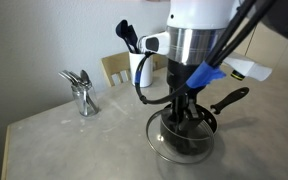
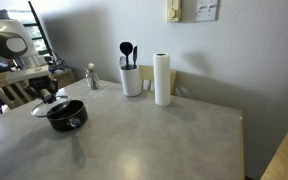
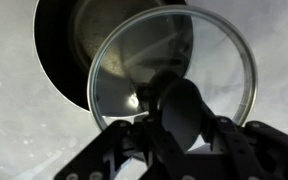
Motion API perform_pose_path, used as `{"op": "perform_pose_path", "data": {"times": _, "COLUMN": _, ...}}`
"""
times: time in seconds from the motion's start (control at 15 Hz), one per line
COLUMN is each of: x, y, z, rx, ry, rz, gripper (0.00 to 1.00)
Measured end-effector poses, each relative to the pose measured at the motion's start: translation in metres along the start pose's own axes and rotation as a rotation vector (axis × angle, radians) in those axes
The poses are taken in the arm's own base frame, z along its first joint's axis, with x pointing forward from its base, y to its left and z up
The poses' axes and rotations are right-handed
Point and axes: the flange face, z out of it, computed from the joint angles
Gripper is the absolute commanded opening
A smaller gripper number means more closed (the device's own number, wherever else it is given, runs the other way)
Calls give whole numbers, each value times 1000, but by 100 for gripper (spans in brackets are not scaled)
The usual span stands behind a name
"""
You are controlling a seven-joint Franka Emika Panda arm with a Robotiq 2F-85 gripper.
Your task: Put the glass lid on top of the black pot
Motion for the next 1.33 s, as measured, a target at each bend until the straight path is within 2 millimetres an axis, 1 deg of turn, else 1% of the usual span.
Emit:
{"op": "perform_pose_path", "data": {"times": 0.07, "x": 0, "y": 0, "z": 0, "rx": 0, "ry": 0, "rz": 0, "gripper": 15}}
{"op": "perform_pose_path", "data": {"times": 0.4, "x": -1, "y": 2, "z": 1, "rx": 0, "ry": -2, "rz": 4, "gripper": 15}}
{"op": "perform_pose_path", "data": {"times": 0.67, "x": -5, "y": 8, "z": 1, "rx": -6, "ry": -5, "rz": 11, "gripper": 15}}
{"op": "perform_pose_path", "data": {"times": 1.33, "x": -21, "y": 41, "z": -2, "rx": -45, "ry": -16, "rz": 33, "gripper": 15}}
